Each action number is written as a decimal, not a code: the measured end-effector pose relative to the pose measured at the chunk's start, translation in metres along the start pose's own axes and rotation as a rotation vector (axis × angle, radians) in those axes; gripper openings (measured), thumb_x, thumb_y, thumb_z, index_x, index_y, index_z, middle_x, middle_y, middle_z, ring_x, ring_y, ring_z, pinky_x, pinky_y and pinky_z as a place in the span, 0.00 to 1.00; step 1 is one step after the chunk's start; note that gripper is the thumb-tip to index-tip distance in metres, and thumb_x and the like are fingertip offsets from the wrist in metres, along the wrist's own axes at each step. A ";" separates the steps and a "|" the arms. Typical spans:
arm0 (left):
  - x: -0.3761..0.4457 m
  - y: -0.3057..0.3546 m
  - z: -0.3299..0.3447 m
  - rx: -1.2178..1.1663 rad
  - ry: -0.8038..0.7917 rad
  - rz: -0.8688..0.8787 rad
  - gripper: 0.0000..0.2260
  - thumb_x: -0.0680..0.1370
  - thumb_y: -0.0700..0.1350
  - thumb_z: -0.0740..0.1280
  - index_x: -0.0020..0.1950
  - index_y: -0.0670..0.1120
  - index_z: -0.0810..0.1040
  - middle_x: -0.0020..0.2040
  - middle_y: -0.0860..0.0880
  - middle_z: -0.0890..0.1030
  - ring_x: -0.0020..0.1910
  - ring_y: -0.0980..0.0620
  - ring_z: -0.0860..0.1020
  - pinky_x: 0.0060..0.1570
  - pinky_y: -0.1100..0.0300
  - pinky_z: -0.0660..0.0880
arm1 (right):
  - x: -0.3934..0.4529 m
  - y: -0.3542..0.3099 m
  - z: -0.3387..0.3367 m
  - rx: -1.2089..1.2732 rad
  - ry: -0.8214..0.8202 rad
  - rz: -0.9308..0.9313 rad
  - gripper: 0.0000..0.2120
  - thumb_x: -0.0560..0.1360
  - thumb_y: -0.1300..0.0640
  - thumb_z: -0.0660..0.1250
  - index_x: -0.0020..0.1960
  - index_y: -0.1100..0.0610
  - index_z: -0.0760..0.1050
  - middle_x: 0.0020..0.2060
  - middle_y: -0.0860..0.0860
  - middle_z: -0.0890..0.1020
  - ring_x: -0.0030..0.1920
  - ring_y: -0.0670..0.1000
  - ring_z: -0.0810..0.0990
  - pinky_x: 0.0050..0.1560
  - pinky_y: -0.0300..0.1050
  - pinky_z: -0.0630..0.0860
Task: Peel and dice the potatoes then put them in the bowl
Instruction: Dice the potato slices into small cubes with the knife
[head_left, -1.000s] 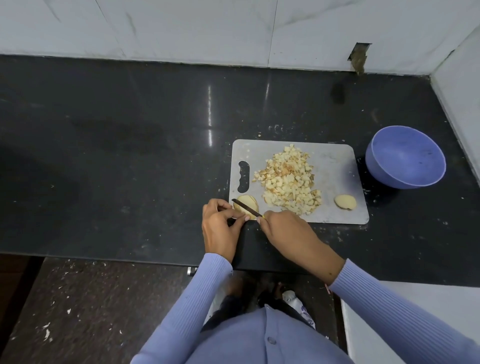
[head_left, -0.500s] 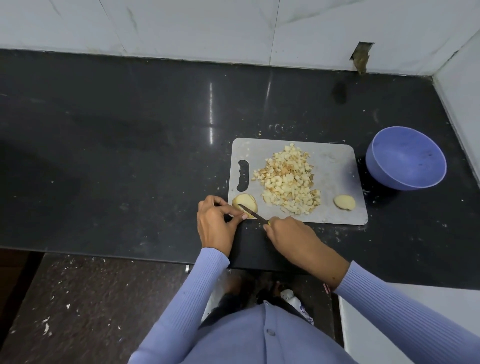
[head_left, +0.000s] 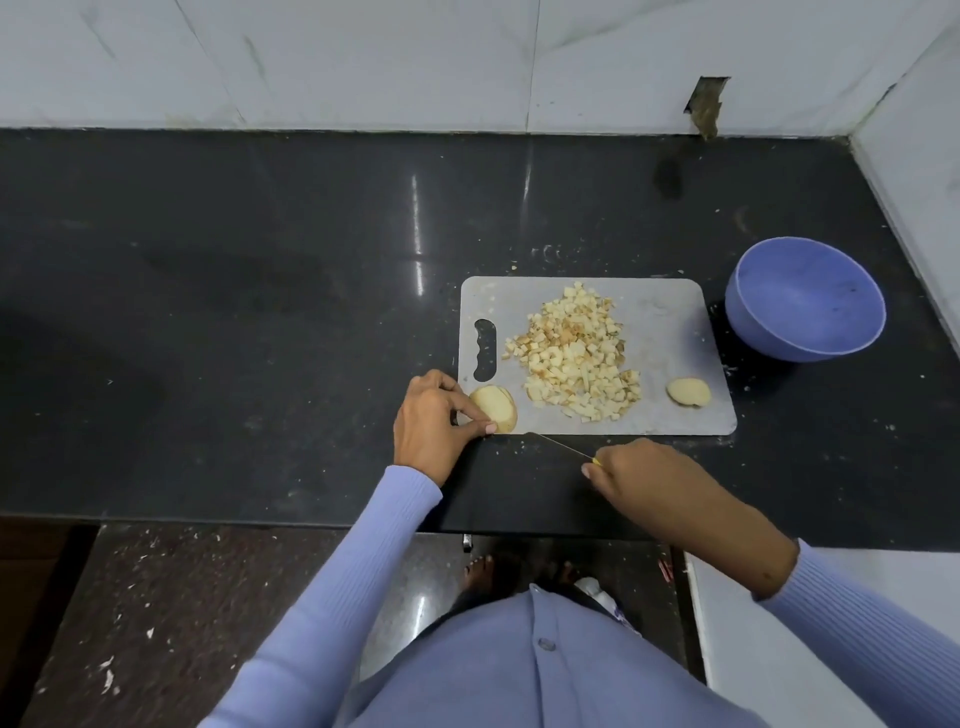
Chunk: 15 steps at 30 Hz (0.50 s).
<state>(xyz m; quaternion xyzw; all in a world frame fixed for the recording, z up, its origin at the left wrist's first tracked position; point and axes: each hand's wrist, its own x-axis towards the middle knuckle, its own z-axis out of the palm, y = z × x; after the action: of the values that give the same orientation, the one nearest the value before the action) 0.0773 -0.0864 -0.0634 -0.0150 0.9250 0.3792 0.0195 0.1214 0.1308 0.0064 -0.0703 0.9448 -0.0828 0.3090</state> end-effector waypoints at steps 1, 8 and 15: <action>0.006 -0.002 -0.005 0.011 -0.060 0.068 0.07 0.64 0.44 0.79 0.40 0.48 0.85 0.48 0.53 0.76 0.51 0.54 0.70 0.50 0.59 0.70 | -0.002 0.005 -0.002 0.077 0.022 0.013 0.17 0.82 0.47 0.52 0.44 0.57 0.72 0.40 0.53 0.77 0.42 0.53 0.77 0.43 0.49 0.71; 0.058 -0.006 -0.025 0.188 -0.582 0.470 0.20 0.71 0.37 0.74 0.61 0.48 0.80 0.68 0.56 0.71 0.65 0.55 0.73 0.63 0.56 0.72 | -0.006 0.020 0.001 0.341 0.143 0.143 0.19 0.81 0.47 0.54 0.40 0.57 0.73 0.34 0.53 0.77 0.35 0.51 0.75 0.38 0.47 0.71; 0.071 -0.009 -0.024 0.217 -0.700 0.599 0.15 0.72 0.38 0.73 0.59 0.47 0.82 0.64 0.53 0.76 0.64 0.55 0.74 0.64 0.55 0.72 | -0.009 0.018 0.020 0.394 0.169 0.175 0.19 0.81 0.47 0.54 0.41 0.58 0.73 0.35 0.52 0.77 0.35 0.50 0.74 0.37 0.45 0.69</action>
<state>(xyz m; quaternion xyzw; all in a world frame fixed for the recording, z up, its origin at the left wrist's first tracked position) 0.0057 -0.1112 -0.0560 0.3834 0.8607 0.2516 0.2213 0.1389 0.1479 -0.0085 0.0808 0.9354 -0.2442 0.2427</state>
